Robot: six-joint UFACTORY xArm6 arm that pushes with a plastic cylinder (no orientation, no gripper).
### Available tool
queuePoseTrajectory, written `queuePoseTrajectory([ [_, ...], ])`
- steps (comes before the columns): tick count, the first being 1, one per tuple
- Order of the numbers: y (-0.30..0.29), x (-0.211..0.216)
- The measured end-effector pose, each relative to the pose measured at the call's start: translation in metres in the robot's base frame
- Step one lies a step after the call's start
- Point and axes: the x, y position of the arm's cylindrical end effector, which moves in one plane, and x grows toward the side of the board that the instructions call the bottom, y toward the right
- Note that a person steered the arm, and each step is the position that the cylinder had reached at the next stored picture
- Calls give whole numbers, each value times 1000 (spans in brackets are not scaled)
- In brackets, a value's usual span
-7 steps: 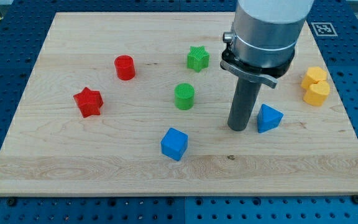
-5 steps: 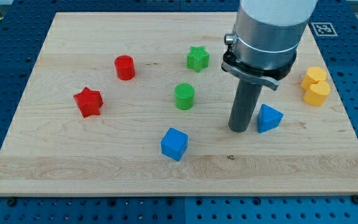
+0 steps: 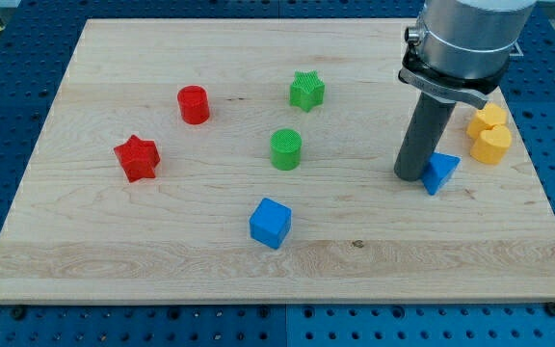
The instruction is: Move the blue triangle to the left side of the yellow hexagon
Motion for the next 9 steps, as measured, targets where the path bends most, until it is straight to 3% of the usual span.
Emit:
queuePoseTrajectory([
  [2,15,61],
  [3,38,47],
  [6,28,-34],
  [9,13,-43],
])
